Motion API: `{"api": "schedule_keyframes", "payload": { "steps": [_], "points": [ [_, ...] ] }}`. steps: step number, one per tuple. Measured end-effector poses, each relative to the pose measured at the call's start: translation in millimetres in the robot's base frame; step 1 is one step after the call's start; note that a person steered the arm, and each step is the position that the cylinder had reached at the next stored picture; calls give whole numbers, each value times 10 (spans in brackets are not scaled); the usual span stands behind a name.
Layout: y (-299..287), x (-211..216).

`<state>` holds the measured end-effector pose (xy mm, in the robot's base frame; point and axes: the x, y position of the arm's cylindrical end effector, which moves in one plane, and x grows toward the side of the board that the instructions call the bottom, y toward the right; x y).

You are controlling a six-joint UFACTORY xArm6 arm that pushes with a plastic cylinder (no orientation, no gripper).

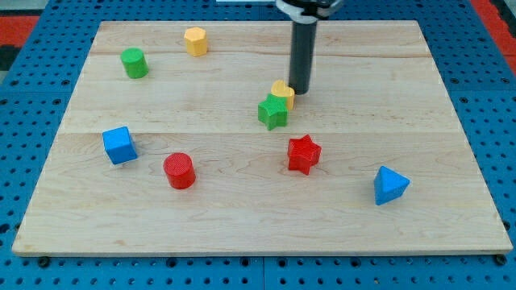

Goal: Place the blue triangle diagonally top right to the red star

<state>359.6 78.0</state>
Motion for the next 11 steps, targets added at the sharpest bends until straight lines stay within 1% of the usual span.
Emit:
{"api": "schedule_keyframes", "payload": {
  "steps": [1, 2, 3, 4, 5, 6, 7, 8, 9, 10, 11],
  "points": [
    [719, 180],
    [1097, 834],
    [1007, 1285],
    [1368, 1505],
    [1612, 1972],
    [1502, 2306],
    [1124, 2233],
    [715, 2014],
    [552, 1687],
    [541, 1481],
    [805, 1377]
  ]
}}
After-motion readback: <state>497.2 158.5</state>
